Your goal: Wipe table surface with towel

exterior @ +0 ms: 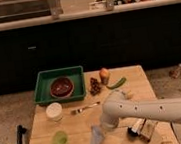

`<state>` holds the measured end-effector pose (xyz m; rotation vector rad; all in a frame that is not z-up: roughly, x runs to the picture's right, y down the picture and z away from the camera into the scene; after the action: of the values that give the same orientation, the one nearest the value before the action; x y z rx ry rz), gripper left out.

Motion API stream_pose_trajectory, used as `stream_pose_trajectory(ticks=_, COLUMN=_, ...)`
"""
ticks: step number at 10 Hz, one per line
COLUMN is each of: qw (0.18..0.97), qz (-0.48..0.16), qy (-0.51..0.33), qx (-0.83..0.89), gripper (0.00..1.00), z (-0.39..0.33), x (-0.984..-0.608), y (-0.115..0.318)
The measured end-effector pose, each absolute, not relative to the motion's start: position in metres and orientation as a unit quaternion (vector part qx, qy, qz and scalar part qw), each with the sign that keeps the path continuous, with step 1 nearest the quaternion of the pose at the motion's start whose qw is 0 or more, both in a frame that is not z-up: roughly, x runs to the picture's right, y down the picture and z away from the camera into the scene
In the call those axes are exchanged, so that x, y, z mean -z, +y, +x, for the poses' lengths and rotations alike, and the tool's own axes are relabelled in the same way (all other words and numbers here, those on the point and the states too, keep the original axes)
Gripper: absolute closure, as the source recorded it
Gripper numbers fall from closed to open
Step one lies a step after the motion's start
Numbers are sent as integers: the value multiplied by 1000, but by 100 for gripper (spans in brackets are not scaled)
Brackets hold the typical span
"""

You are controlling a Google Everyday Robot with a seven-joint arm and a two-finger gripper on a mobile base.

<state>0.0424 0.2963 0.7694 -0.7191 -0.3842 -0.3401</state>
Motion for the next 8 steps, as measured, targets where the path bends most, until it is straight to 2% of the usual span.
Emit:
stream_pose_trajectory(ticks=5, qw=916, qz=-329, qy=-172, qx=151, gripper=99, z=39, x=-798, y=247)
stream_pose_trajectory(ticks=8, qw=903, qz=-338, qy=-188, qx=187, gripper=99, z=-2, x=-801, y=247)
